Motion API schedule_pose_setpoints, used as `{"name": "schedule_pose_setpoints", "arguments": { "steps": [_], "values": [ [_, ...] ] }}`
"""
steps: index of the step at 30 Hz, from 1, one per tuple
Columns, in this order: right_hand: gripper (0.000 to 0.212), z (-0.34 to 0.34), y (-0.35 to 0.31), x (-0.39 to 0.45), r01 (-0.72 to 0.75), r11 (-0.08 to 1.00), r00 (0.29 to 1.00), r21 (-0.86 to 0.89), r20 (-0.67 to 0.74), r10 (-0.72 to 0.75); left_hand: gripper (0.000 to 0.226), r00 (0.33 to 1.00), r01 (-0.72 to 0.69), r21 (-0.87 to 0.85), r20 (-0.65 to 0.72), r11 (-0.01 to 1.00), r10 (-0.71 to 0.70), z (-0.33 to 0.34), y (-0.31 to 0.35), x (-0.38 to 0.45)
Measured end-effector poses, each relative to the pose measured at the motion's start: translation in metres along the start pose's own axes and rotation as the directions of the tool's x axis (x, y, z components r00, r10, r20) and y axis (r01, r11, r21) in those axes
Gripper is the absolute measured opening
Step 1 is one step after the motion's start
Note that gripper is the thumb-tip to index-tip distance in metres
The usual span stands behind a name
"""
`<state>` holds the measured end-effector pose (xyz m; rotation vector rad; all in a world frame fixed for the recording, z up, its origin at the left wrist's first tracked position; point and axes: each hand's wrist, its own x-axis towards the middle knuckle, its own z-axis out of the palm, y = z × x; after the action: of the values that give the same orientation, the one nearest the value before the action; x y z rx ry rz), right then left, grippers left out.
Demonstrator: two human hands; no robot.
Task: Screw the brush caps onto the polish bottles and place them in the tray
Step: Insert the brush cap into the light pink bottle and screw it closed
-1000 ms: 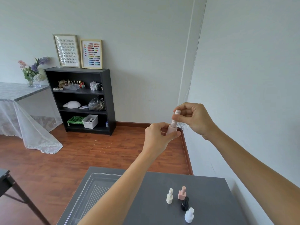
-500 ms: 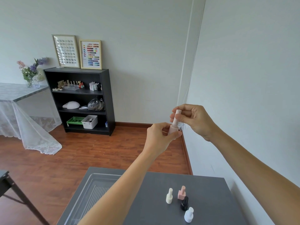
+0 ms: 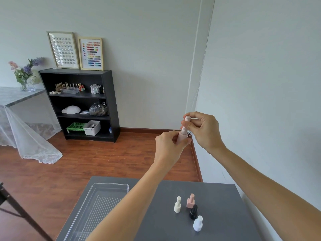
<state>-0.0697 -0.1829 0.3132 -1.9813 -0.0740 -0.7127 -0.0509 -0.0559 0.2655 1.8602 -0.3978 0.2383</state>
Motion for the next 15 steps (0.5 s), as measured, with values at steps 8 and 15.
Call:
{"name": "schedule_pose_setpoints", "arguments": {
  "steps": [8,15],
  "values": [
    [0.012,-0.014,0.033,-0.018,-0.143,0.99,0.979,0.008,0.147,0.14,0.026,0.982,0.051,0.021,0.179,0.998,-0.054,0.014,-0.028,-0.008],
    [0.006,-0.031,0.086,-0.05,-0.275,0.96,0.952,-0.047,0.128,0.279,0.088,0.832,0.147,0.324,0.471,0.934,-0.294,0.044,-0.093,-0.03]
  ]
}}
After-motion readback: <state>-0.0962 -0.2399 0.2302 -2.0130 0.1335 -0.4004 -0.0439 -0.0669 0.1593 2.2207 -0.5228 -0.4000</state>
